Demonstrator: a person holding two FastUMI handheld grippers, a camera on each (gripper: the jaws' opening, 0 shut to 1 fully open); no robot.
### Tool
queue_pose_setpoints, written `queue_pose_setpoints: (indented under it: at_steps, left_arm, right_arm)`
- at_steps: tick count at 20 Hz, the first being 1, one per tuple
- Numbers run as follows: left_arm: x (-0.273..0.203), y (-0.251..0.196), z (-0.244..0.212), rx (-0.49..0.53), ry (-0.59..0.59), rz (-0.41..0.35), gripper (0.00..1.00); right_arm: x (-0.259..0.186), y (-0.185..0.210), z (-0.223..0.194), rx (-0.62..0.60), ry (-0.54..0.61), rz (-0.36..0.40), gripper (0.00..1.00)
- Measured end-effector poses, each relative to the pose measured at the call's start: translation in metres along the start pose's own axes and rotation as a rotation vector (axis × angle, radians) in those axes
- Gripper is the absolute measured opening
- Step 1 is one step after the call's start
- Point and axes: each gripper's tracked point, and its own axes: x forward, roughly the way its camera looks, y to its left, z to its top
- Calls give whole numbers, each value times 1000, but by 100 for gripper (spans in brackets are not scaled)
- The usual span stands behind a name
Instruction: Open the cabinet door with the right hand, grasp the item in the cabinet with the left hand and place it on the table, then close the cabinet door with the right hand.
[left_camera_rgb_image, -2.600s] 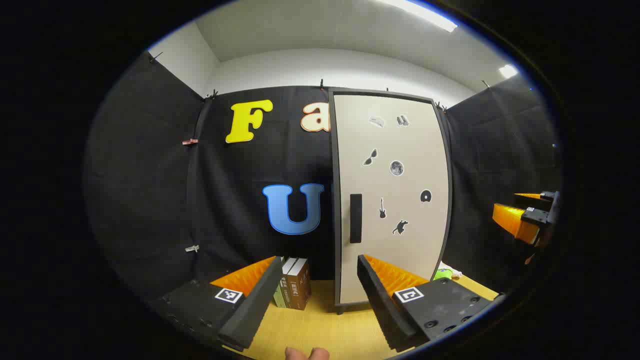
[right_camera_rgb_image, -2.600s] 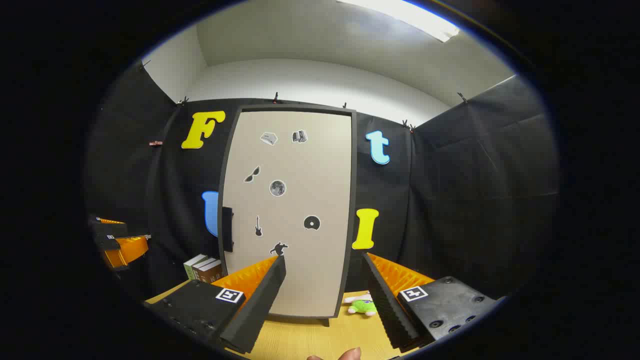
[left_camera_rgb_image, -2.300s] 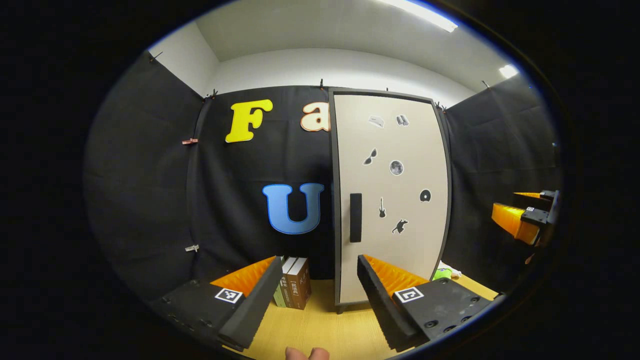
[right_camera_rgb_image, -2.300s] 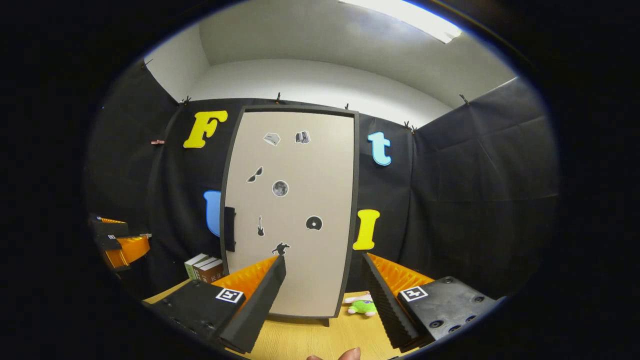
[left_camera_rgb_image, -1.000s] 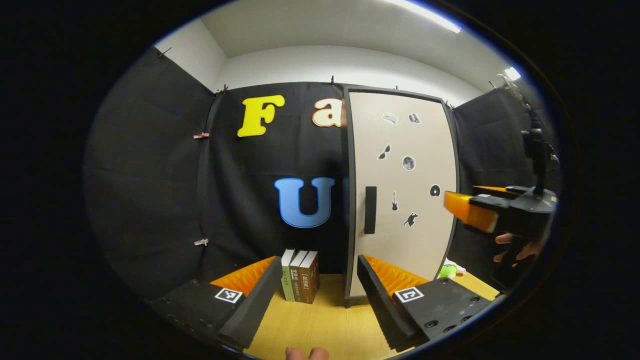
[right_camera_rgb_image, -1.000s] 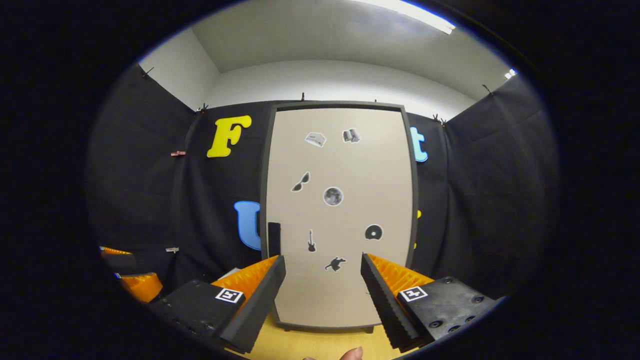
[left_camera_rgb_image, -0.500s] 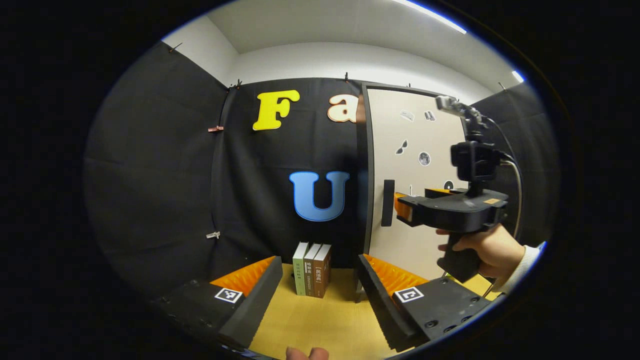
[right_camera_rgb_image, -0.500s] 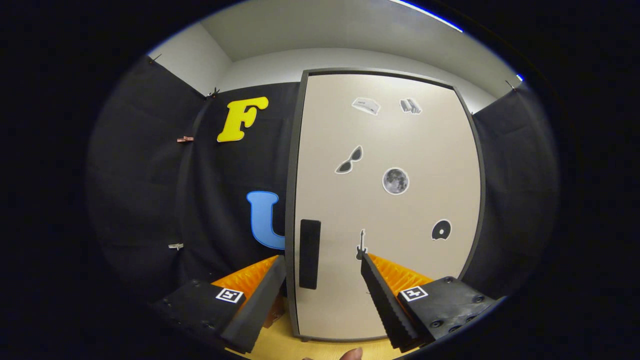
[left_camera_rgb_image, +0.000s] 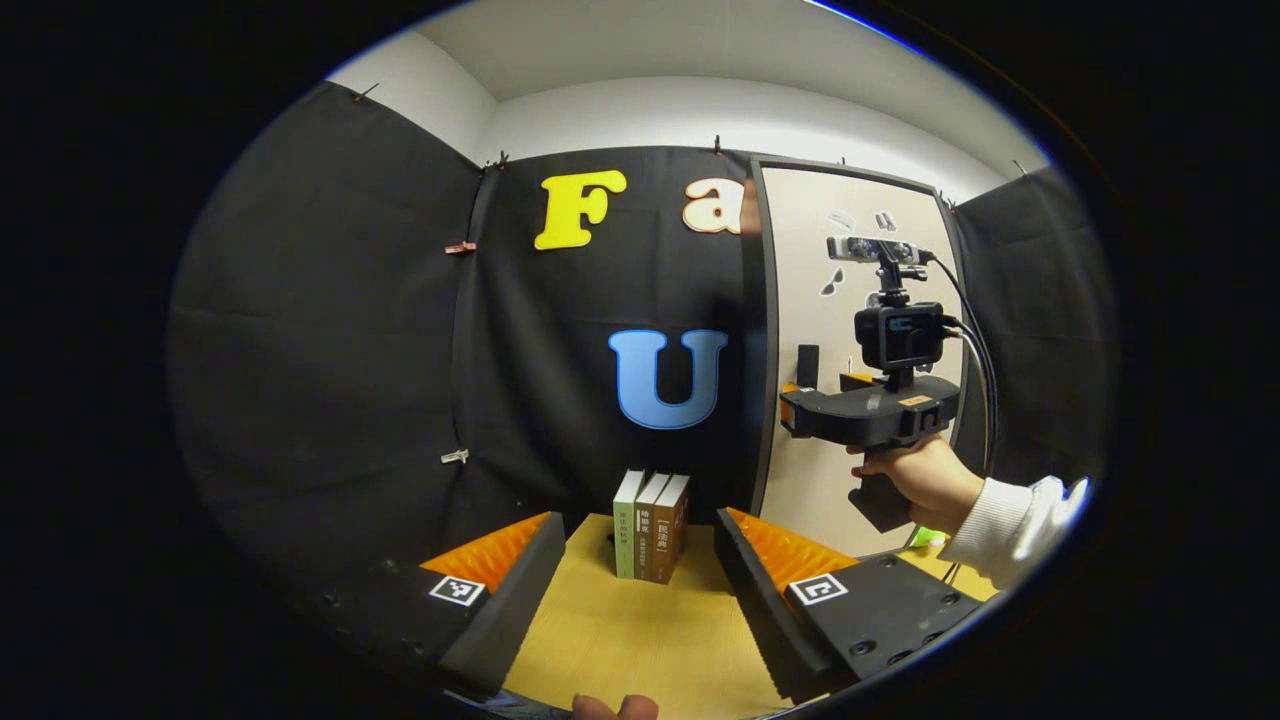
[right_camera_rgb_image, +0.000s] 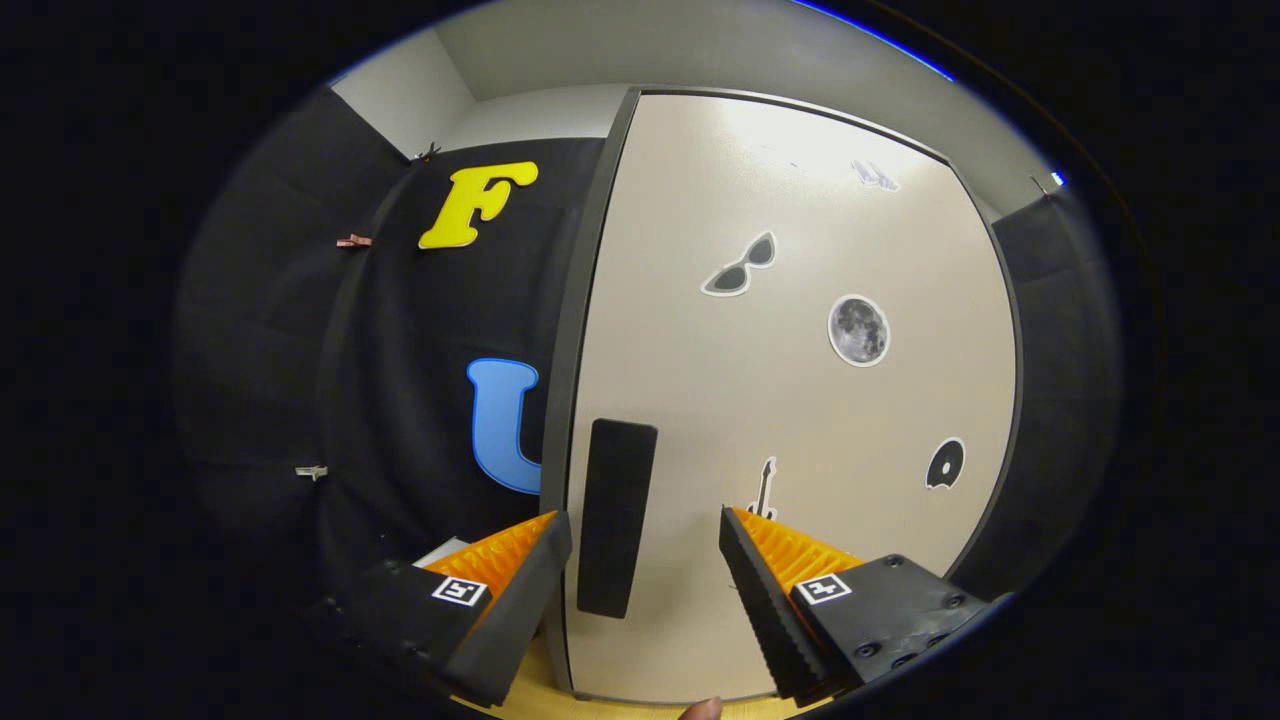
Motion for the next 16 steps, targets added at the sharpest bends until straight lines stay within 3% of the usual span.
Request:
queue_pose_setpoints:
  at_steps: [6,9,12,16]
  left_arm:
    - [-8,25,-9,-1,15,53,95]
    - [-14,34,-12,-9,19,67,95]
    - [-22,39,-8,-10,9,80,95]
    - [-30,38,-2,-8,-8,83,94]
  right_arm:
    - [16,10,-1,132,24,-38,68]
    - [18,15,-3,195,42,-42,37]
    - [16,17,-2,172,51,-15,22]
    - [6,17,-1,146,65,24,21]
